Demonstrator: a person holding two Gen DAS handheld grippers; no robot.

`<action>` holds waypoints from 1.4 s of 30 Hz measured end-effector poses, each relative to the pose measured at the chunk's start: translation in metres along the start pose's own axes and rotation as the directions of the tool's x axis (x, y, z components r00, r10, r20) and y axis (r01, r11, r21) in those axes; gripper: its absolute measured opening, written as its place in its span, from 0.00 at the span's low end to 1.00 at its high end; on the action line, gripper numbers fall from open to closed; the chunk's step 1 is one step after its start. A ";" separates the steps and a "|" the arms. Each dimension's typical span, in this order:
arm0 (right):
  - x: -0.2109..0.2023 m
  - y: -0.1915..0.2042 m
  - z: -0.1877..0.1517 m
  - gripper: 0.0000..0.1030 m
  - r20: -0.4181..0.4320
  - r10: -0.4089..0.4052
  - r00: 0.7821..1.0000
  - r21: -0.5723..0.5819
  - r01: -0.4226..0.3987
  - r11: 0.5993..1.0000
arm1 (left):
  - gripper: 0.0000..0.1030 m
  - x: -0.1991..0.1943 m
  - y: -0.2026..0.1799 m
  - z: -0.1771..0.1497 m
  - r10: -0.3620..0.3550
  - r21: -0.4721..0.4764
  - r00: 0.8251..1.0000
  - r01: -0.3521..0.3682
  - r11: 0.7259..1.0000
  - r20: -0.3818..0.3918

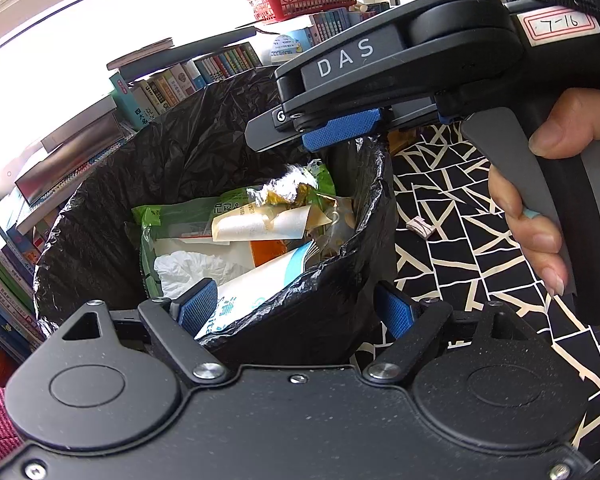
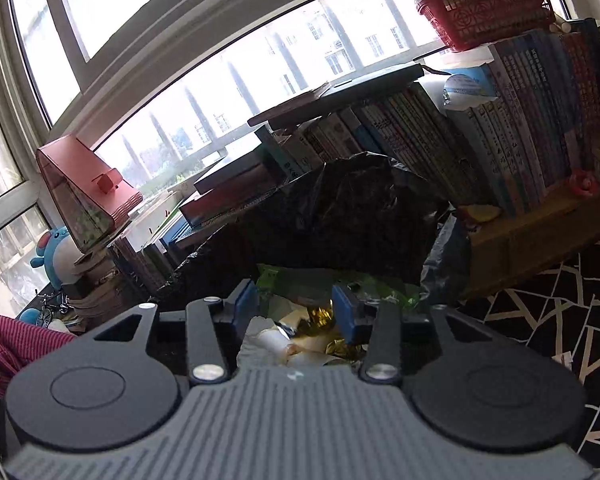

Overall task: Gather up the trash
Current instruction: 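Carry the silver foil over the bin and open the right gripper, then move the right gripper down to the white packet tied with red string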

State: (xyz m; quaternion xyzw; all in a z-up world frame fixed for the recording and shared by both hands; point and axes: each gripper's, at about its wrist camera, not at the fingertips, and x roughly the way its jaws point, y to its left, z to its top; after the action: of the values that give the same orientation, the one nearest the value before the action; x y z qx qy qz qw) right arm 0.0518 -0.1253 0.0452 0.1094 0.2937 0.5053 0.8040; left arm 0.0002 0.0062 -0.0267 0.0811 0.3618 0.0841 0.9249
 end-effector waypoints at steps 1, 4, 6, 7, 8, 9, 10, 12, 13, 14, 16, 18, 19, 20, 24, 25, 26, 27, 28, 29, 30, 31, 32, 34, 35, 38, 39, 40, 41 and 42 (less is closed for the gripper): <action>0.000 -0.001 0.000 0.61 0.000 -0.004 1.000 0.002 0.004 1.000 | 0.81 0.000 0.000 0.000 0.000 0.000 1.000 0.000 1.000 0.000; 0.000 -0.003 0.001 0.64 0.008 -0.013 1.000 0.008 0.013 1.000 | 0.81 0.000 0.000 0.000 0.000 0.000 1.000 0.000 1.000 0.000; -0.002 -0.003 0.002 0.66 0.017 -0.020 1.000 0.008 0.020 1.000 | 0.81 0.000 0.000 0.000 0.000 0.000 1.000 0.000 1.000 0.000; -0.004 -0.004 0.004 0.66 0.024 -0.023 0.999 0.008 0.023 1.000 | 0.81 0.000 0.000 0.000 0.000 0.000 1.000 0.000 1.000 0.000; -0.006 -0.005 0.006 0.67 0.035 -0.025 0.999 0.012 0.025 1.000 | 0.81 0.000 0.000 0.000 0.000 0.000 1.000 0.000 1.000 0.000; -0.009 -0.007 0.009 0.68 0.049 -0.029 0.998 0.016 0.029 0.999 | 0.81 0.000 0.000 0.000 0.000 0.000 1.000 0.000 1.000 0.000; -0.013 -0.009 0.012 0.70 0.069 -0.039 0.997 0.020 0.037 0.999 | 0.81 0.000 0.000 0.000 -0.001 -0.001 1.000 0.001 1.000 0.000; -0.020 -0.014 0.019 0.71 0.109 -0.065 0.992 0.027 0.062 0.998 | 0.81 0.000 0.000 0.000 -0.001 -0.002 1.000 0.001 1.000 0.000; -0.025 -0.017 0.022 0.72 0.131 -0.085 0.988 0.035 0.081 0.996 | 0.81 0.000 0.000 0.000 -0.001 -0.001 1.000 0.001 1.000 0.000; -0.029 -0.021 0.025 0.72 0.149 -0.103 0.983 0.044 0.097 0.994 | 0.81 0.000 0.000 0.000 -0.001 -0.002 1.000 0.001 1.000 0.000; -0.038 -0.029 0.030 0.74 0.184 -0.141 0.973 0.066 0.131 0.989 | 0.81 0.000 0.000 0.000 -0.001 -0.003 1.000 0.001 1.000 -0.001; -0.044 -0.036 0.032 0.78 0.209 -0.191 0.959 0.079 0.178 0.981 | 0.81 0.000 0.000 0.000 -0.001 -0.002 1.000 0.001 1.000 0.000; -0.046 -0.041 0.033 0.79 0.219 -0.226 0.949 0.088 0.212 0.973 | 0.81 0.000 0.000 0.000 -0.001 -0.002 1.000 0.001 1.000 -0.001; -0.047 -0.046 0.034 0.80 0.224 -0.257 0.940 0.099 0.240 0.966 | 0.81 0.000 0.000 0.000 -0.001 -0.002 1.000 0.001 1.000 -0.001; -0.044 -0.069 0.030 0.80 0.200 -0.385 0.901 0.158 0.358 0.920 | 0.81 0.000 0.000 0.000 -0.002 -0.003 1.000 0.002 1.000 -0.001; -0.042 -0.076 0.028 0.80 0.185 -0.420 0.889 0.172 0.391 0.904 | 0.81 0.000 0.000 0.000 -0.002 -0.003 1.000 0.002 1.000 -0.001; -0.038 -0.083 0.025 0.80 0.168 -0.455 0.875 0.181 0.426 0.886 | 0.81 0.000 0.000 0.000 -0.002 -0.003 1.000 0.002 1.000 -0.001; -0.035 -0.090 0.022 0.80 0.148 -0.486 0.861 0.187 0.459 0.869 | 0.81 0.000 0.001 0.000 -0.003 -0.004 1.000 0.003 1.000 -0.001; -0.030 -0.098 0.019 0.80 0.125 -0.517 0.847 0.192 0.491 0.850 | 0.81 0.001 0.001 0.000 -0.004 -0.005 1.000 0.004 1.000 -0.001; -0.025 -0.105 0.016 0.80 0.108 -0.540 0.834 0.196 0.515 0.835 | 0.81 0.001 0.001 0.000 -0.005 -0.005 1.000 0.005 1.000 -0.001; -0.022 -0.111 0.013 0.80 0.092 -0.560 0.824 0.200 0.535 0.821 | 0.81 0.000 0.001 0.000 -0.006 -0.005 1.000 0.006 1.000 -0.001; -0.017 -0.118 0.010 0.80 0.074 -0.576 0.814 0.204 0.553 0.808 | 0.81 0.000 0.001 0.000 -0.005 -0.005 1.000 0.005 1.000 -0.001; -0.013 -0.125 0.007 0.80 0.053 -0.589 0.807 0.205 0.568 0.797 | 0.81 0.001 0.002 -0.001 -0.006 -0.005 1.000 0.006 1.000 -0.001; -0.005 -0.137 -0.002 0.80 0.012 -0.611 0.791 0.195 0.597 0.778 | 0.81 0.000 0.001 0.000 -0.005 -0.005 1.000 0.005 1.000 -0.001; 0.000 -0.141 -0.006 0.80 -0.005 -0.622 0.783 0.185 0.612 0.769 | 0.81 0.001 0.002 -0.001 -0.004 -0.005 1.000 0.004 1.000 -0.001; 0.014 -0.153 -0.017 0.80 -0.055 -0.639 0.767 0.153 0.639 0.754 | 0.81 0.000 0.001 0.000 -0.005 -0.005 1.000 0.005 1.000 -0.001; 0.019 -0.157 -0.021 0.80 -0.071 -0.643 0.763 0.140 0.646 0.751 | 0.81 0.000 0.001 0.000 -0.005 -0.005 1.000 0.005 1.000 -0.002; 0.024 -0.161 -0.026 0.80 -0.091 -0.647 0.757 0.126 0.653 0.747 | 0.81 0.000 0.001 0.000 -0.005 -0.006 1.000 0.005 1.000 -0.001; 0.028 -0.163 -0.031 0.80 -0.110 -0.648 0.753 0.113 0.658 0.745 | 0.81 0.001 0.002 -0.001 -0.005 -0.006 1.000 0.005 1.000 -0.001; 0.032 -0.166 -0.035 0.80 -0.126 -0.650 0.749 0.102 0.662 0.743 | 0.81 0.000 0.001 0.000 -0.005 -0.005 1.000 0.005 1.000 -0.001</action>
State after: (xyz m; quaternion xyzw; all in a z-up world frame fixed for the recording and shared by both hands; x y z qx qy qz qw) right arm 0.1659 -0.1788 -0.0727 0.0345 0.3809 0.1723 0.9077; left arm 0.0001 0.0076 -0.0271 0.0781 0.3622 0.0829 0.9251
